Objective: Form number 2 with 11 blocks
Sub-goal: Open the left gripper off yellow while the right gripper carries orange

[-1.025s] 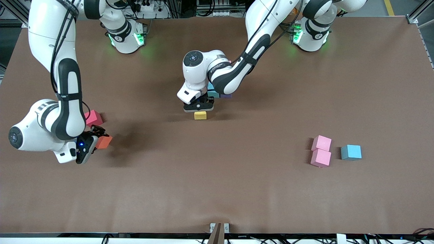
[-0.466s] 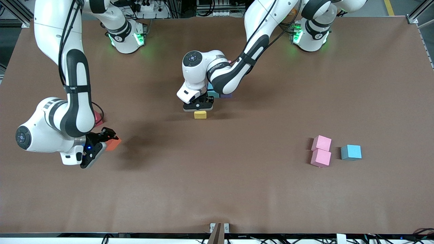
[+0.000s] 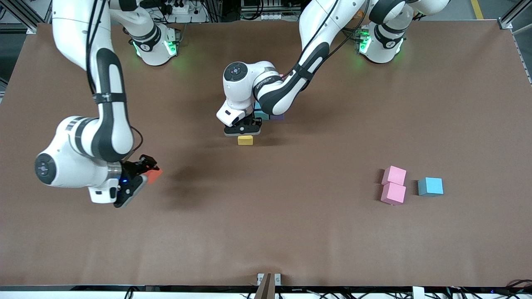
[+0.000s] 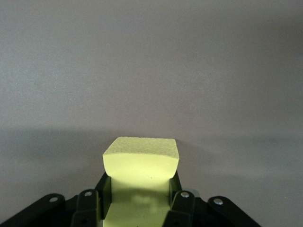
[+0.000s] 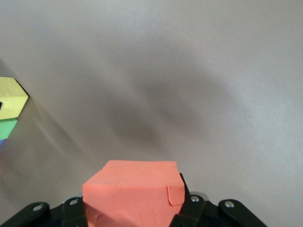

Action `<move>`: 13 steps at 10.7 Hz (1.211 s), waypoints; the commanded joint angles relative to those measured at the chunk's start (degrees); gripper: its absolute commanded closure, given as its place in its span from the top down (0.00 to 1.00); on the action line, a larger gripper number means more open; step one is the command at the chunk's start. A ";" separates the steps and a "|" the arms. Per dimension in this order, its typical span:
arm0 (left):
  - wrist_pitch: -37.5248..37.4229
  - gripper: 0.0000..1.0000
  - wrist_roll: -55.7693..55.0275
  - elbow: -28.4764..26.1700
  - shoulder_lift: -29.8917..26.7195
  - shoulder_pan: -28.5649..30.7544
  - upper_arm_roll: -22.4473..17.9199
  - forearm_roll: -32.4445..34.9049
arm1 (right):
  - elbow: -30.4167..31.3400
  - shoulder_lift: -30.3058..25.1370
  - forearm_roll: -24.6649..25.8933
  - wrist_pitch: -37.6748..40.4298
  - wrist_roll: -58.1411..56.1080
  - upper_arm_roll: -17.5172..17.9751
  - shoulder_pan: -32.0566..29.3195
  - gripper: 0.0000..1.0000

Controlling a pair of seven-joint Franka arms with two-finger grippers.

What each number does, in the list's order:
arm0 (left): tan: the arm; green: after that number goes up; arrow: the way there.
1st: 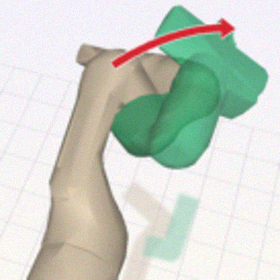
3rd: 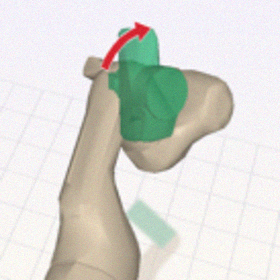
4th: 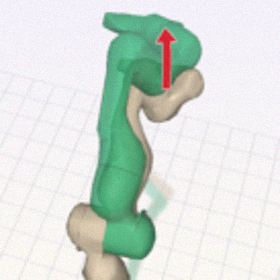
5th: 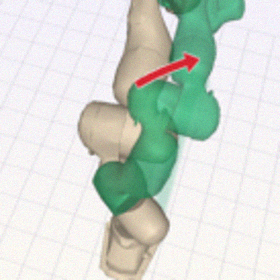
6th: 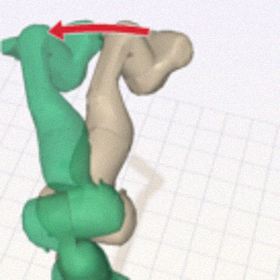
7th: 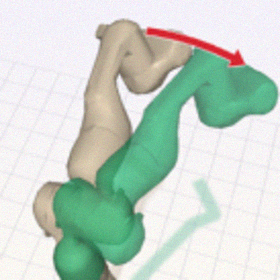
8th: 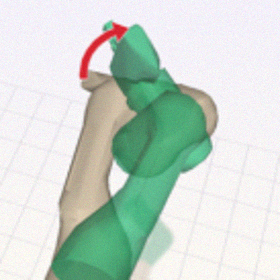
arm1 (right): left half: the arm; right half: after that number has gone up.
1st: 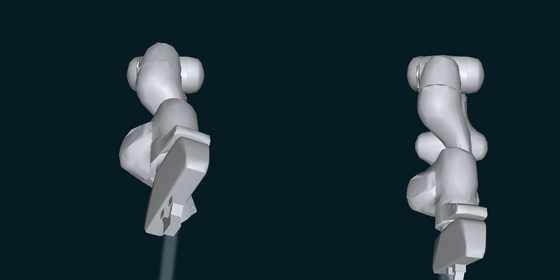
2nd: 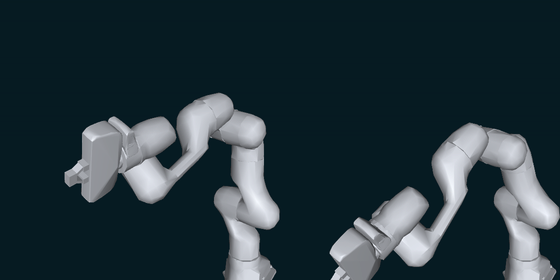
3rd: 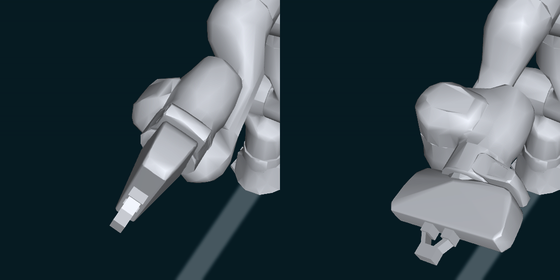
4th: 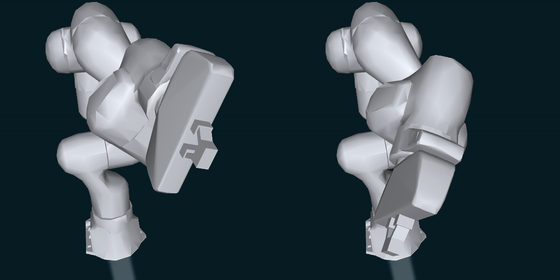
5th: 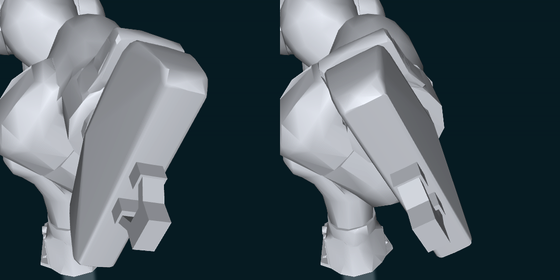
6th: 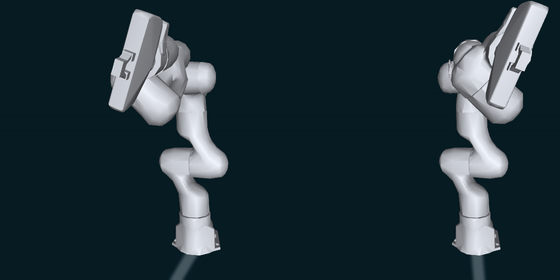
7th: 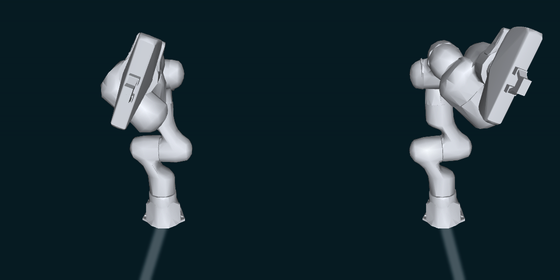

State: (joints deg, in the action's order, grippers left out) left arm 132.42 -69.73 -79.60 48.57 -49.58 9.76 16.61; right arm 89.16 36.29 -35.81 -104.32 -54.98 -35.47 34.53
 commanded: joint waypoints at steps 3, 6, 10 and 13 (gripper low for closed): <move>-0.68 1.00 0.91 0.93 1.61 -1.22 -0.35 -1.23 | -1.80 -0.25 0.83 0.70 5.84 0.32 2.82 0.40; -0.59 1.00 0.39 1.02 1.00 -1.22 -0.35 -1.23 | -2.94 -0.16 0.48 0.70 6.72 0.40 3.35 0.40; -0.68 1.00 -0.05 1.02 -2.51 -0.61 -0.79 -1.22 | -3.56 -0.07 0.47 0.70 6.99 0.40 3.44 0.40; -5.05 1.00 0.82 0.85 -6.98 2.02 -1.14 -0.62 | -4.70 -0.16 0.56 0.87 9.60 0.41 4.83 0.39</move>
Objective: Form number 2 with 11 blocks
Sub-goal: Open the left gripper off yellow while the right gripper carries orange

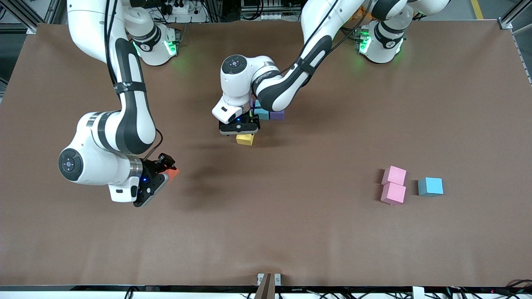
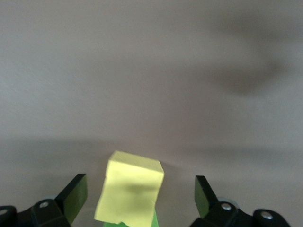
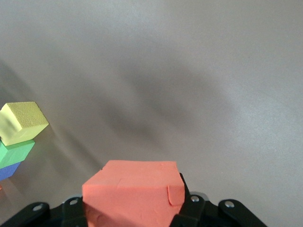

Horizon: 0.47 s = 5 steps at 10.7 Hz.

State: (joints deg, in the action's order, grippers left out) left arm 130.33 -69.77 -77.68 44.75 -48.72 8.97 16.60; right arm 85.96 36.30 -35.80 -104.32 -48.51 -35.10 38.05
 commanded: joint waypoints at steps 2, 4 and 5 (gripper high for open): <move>-6.21 1.00 2.17 -1.33 -6.24 4.06 -0.27 -0.43 | -2.20 0.09 0.47 0.61 3.42 0.12 4.38 0.35; -13.48 1.00 3.68 -1.94 -9.84 8.79 -0.18 -0.52 | -2.12 0.26 0.38 0.43 2.55 0.12 8.69 0.34; -15.79 1.00 4.72 -1.95 -10.47 10.56 -0.18 -0.52 | -2.12 0.44 0.38 0.43 2.37 0.38 10.80 0.34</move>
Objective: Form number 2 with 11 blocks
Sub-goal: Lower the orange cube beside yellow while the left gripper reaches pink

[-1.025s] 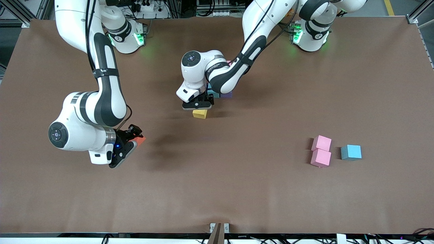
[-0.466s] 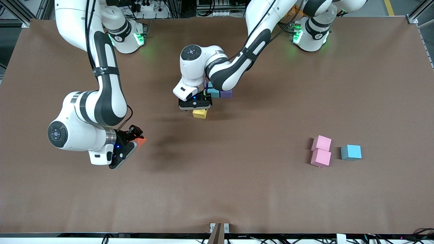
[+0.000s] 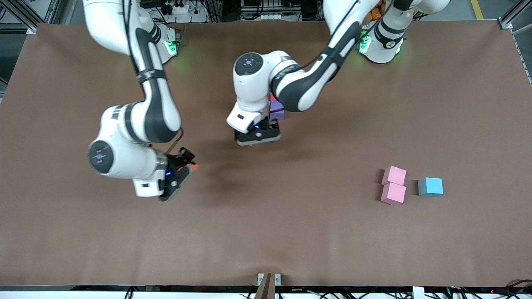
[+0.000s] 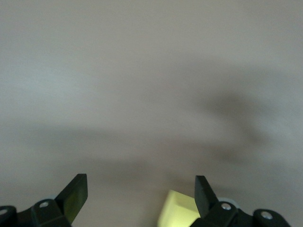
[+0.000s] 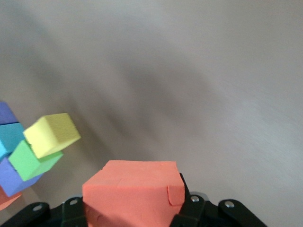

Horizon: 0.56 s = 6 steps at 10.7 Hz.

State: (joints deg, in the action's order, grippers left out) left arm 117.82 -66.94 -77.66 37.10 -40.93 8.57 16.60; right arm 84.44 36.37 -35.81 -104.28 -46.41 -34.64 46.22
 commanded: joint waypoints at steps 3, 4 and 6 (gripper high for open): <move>-10.29 1.00 15.46 -1.97 -5.54 10.50 0.31 -0.52 | -0.59 0.72 1.35 -1.44 -0.08 5.79 4.67 0.35; -13.72 1.00 21.09 -1.97 -5.89 12.79 0.31 -0.61 | -0.33 0.89 1.79 -3.80 -0.08 7.12 5.80 0.36; -14.98 1.00 30.24 -5.19 -8.60 19.02 0.49 -0.43 | -0.15 1.85 3.29 -7.15 -0.34 7.48 9.49 0.31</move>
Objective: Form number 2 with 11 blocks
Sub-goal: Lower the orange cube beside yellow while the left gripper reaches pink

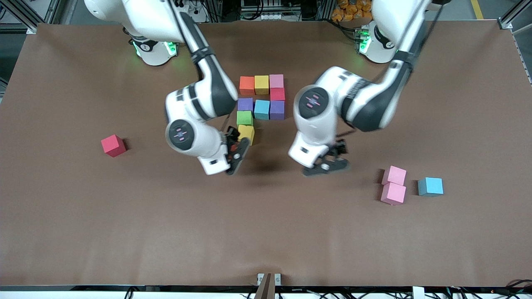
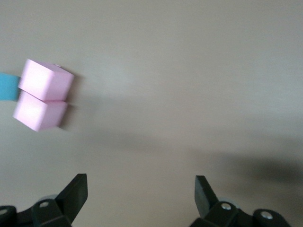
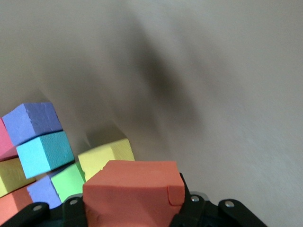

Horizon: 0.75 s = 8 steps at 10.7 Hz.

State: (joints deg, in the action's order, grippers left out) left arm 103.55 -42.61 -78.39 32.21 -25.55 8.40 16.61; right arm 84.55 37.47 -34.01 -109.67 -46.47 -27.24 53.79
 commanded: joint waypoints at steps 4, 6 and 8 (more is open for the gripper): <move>1.22 1.00 25.09 -11.78 -8.92 16.03 1.18 -1.32 | -0.27 4.80 1.23 -8.36 -5.29 0.69 7.29 0.22; 5.50 1.00 34.48 -14.40 -8.48 21.22 1.18 -2.97 | 0.43 4.98 1.40 -8.54 -5.39 3.49 7.65 0.22; 13.75 1.00 45.18 -19.41 -6.91 26.93 1.18 -7.54 | 3.23 4.89 1.67 -13.61 -6.70 4.21 10.45 0.22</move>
State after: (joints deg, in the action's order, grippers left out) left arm 111.68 -4.85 -92.80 25.38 -2.30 8.80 12.06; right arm 85.36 42.83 -33.29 -119.92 -51.65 -23.17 62.15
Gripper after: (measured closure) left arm 0.000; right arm 0.383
